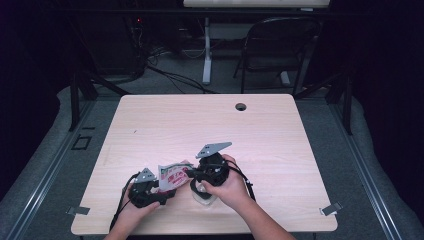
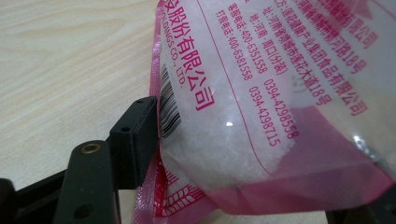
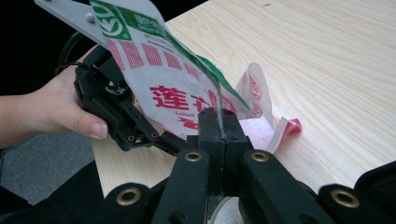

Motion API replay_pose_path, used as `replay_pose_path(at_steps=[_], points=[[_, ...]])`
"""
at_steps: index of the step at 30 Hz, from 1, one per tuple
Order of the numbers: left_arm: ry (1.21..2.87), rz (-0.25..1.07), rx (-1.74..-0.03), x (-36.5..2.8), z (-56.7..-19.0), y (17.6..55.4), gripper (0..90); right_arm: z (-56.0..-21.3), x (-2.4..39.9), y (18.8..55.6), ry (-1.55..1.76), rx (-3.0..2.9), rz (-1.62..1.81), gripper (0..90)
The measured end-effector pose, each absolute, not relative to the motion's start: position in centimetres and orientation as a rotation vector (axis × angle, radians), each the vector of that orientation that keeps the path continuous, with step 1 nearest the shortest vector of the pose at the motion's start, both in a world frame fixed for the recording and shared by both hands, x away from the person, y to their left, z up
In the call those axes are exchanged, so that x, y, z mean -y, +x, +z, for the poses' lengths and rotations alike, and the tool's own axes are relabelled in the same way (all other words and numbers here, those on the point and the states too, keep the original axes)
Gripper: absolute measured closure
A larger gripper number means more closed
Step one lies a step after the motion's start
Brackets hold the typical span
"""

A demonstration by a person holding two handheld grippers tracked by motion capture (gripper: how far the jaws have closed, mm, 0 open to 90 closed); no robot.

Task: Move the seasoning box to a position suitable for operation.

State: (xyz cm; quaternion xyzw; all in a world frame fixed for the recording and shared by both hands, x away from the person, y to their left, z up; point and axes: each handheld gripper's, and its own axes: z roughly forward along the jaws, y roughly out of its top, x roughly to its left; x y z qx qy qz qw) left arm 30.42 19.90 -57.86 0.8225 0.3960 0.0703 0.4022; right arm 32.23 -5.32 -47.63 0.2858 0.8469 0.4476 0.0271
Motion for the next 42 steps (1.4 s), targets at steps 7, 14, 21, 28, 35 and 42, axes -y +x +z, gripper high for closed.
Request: replay_pose_path(at_steps=[7, 14, 21, 28, 35, 42], points=[[2.104, 0.162, -1.001, -19.5, -58.3, 30.7, 33.9, -47.8, 5.3, 31.9, 0.878, -2.608, 1.389, 90.0], [2.124, 0.217, -0.979, -19.0, -58.4, 30.7, 34.7, -47.8, 5.4, 31.9, 0.879, -2.612, 1.384, 90.0], [2.136, 0.283, -0.954, -18.3, -58.6, 30.8, 34.7, -47.9, 5.4, 31.9, 0.882, -2.611, 1.39, 90.0], [2.141, 0.347, -0.941, -18.0, -58.8, 30.9, 39.5, -47.9, 5.4, 31.9, 0.885, -2.608, 1.385, 90.0], [2.147, 0.39, -0.953, -17.8, -58.8, 30.7, 44.9, -47.9, 5.4, 31.8, 0.883, -2.608, 1.381, 90.0], [2.144, 0.416, -0.954, -17.7, -58.8, 30.6, 51.4, -47.8, 5.5, 31.9, 0.885, -2.604, 1.388, 90.0]])
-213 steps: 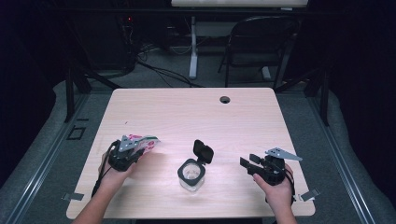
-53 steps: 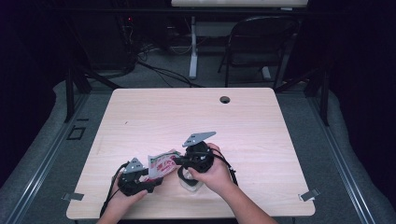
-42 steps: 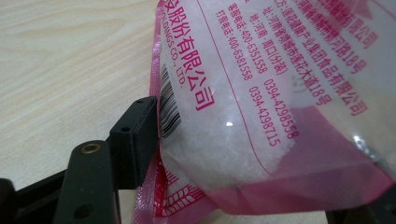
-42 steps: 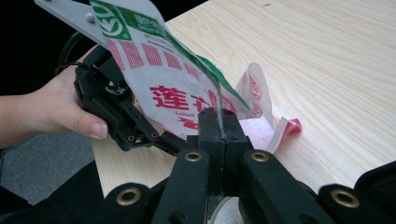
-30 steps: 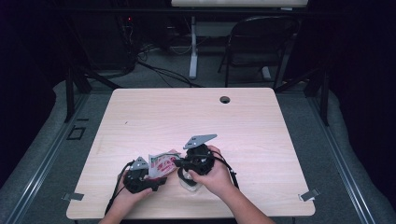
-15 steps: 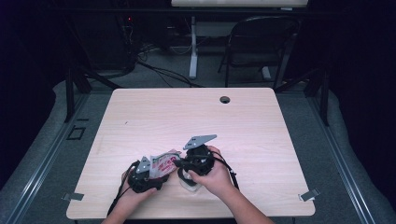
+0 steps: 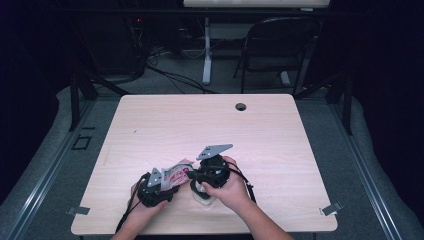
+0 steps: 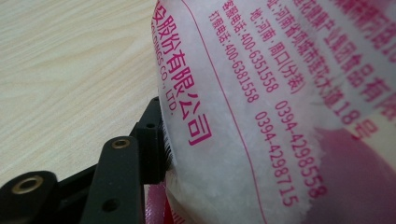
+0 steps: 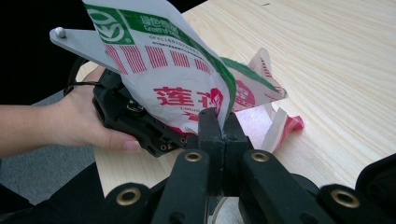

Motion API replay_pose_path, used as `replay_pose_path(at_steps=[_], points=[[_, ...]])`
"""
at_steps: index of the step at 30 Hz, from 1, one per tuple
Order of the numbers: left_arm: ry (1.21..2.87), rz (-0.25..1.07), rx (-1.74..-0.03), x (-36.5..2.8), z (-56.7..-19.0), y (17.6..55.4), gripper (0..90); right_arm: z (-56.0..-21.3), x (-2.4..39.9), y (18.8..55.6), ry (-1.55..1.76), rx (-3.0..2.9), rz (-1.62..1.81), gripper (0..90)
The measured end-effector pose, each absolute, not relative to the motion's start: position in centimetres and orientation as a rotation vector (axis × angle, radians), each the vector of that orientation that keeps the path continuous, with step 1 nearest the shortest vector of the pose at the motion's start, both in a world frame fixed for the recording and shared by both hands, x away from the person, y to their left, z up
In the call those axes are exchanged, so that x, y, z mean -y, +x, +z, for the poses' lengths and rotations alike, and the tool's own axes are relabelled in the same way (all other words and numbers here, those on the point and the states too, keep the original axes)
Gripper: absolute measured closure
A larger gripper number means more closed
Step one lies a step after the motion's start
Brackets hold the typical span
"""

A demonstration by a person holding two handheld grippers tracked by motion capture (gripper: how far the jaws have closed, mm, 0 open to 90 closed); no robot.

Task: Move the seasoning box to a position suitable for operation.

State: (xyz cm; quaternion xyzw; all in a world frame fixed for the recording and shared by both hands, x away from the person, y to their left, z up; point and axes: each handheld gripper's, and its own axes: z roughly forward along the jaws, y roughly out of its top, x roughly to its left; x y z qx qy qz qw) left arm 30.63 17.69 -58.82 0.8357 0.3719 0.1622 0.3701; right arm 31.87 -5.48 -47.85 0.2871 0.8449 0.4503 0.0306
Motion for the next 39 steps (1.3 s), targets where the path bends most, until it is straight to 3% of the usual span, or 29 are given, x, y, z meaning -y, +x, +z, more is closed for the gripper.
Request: replay_pose_path(at_steps=[14, 39], points=[[2.143, 0.435, -0.959, -17.63, -58.78, 30.53, 57.3, -47.88, 5.61, 31.99, 0.9, -2.602, 1.402, 90.0], [2.176, 0.468, -0.948, -17.82, -57.87, 30.32, 59.7, -47.69, 5.87, 31.96, 0.891, -2.595, 1.423, 90.0]])
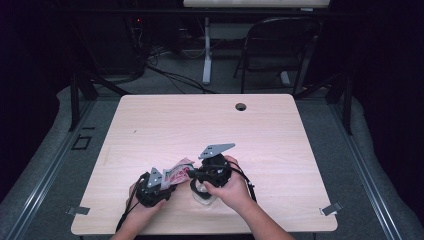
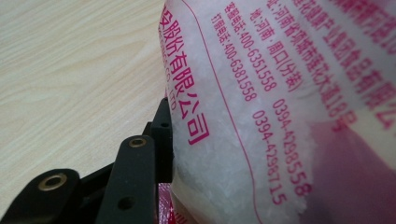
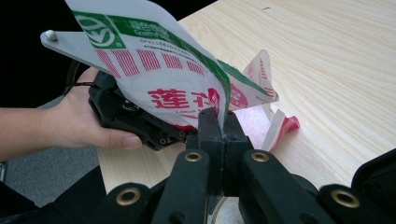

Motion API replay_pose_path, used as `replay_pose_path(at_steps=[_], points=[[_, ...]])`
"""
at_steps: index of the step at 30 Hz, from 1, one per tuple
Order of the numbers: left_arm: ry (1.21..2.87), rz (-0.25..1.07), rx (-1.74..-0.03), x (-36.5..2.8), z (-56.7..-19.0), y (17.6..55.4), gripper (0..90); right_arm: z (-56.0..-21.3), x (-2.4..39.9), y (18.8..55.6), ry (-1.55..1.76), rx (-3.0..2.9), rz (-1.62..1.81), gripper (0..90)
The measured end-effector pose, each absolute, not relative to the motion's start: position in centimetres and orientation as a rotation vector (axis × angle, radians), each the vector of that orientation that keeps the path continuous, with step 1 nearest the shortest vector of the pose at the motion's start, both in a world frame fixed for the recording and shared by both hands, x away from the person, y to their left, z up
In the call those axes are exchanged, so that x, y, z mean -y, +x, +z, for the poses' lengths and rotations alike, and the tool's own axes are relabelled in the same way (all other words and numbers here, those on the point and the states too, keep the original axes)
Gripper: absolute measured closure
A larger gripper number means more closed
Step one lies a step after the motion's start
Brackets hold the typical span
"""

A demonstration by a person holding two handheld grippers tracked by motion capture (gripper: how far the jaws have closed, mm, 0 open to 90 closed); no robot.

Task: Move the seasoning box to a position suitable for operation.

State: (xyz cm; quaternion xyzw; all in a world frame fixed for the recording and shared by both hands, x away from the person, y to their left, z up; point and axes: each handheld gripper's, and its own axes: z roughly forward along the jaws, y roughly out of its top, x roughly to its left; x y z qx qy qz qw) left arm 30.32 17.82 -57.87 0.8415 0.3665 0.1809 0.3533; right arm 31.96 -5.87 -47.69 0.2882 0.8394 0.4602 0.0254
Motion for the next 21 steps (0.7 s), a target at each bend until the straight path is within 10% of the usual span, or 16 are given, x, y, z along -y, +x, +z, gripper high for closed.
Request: replay_pose_path(at_steps=[21], points=[[2.192, 0.562, -0.907, -18.0, -56.4, 30.1, 60.8, -47.3, 6.3, 31.7, 0.889, -2.587, 1.458, 88.8]])
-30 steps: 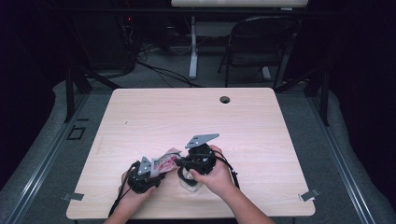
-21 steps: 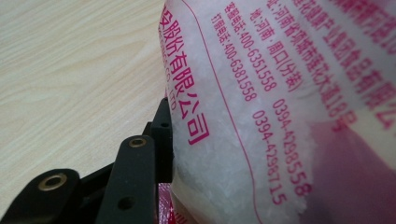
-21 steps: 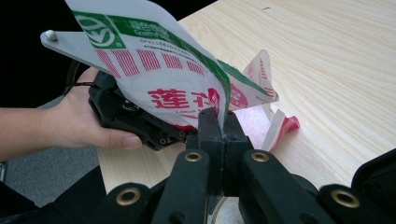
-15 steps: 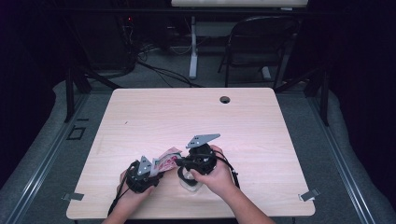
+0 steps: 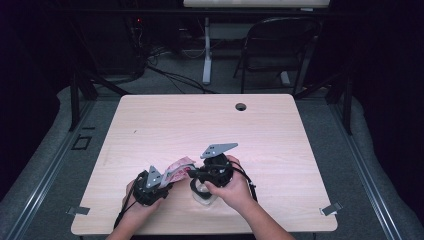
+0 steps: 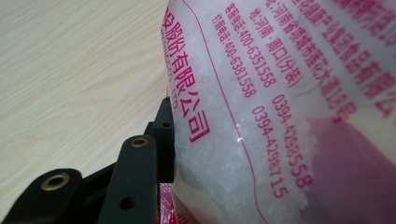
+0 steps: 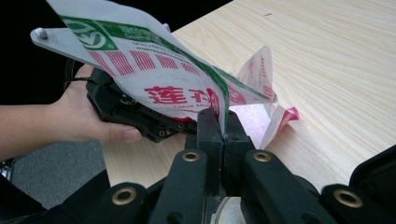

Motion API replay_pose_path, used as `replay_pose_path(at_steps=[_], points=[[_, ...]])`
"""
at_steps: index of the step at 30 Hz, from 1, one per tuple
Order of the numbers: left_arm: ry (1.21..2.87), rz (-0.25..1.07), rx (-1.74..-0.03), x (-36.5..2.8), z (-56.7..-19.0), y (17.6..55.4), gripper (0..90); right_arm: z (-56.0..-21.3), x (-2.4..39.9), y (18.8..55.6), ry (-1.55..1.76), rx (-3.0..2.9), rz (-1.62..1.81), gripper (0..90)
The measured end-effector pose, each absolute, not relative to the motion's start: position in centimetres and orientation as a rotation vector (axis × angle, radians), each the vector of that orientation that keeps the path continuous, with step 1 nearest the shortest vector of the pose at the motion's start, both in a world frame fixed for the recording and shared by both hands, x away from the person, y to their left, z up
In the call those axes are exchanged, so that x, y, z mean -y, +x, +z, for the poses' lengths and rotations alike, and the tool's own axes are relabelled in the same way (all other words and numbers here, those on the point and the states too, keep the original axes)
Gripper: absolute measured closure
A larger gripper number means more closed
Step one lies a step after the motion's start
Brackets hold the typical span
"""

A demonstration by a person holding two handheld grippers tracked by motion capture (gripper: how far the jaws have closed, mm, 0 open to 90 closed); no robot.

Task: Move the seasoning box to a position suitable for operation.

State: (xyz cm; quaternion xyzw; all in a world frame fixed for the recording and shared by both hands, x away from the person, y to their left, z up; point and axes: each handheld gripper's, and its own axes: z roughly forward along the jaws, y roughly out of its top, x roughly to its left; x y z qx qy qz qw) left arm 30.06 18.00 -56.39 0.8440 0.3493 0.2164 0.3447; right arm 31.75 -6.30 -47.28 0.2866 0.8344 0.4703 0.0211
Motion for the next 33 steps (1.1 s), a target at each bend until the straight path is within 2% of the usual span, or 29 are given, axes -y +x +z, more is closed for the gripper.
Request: replay_pose_path(at_steps=[5, 19, 33], points=[[2.187, 0.565, -0.891, -17.9, -56.0, 30.1, 60.9, -47.3, 6.5, 31.6, 0.897, -2.581, 1.459, 86.0], [2.181, 0.589, -0.839, -17.6, -55.0, 30.5, 61.3, -46.7, 8.4, 31.3, 0.937, -2.532, 1.503, 71.6], [2.16, 0.614, -0.809, -17.1, -54.3, 31.0, 61.7, -46.0, 10.8, 30.4, 0.988, -2.453, 1.541, 71.8]])
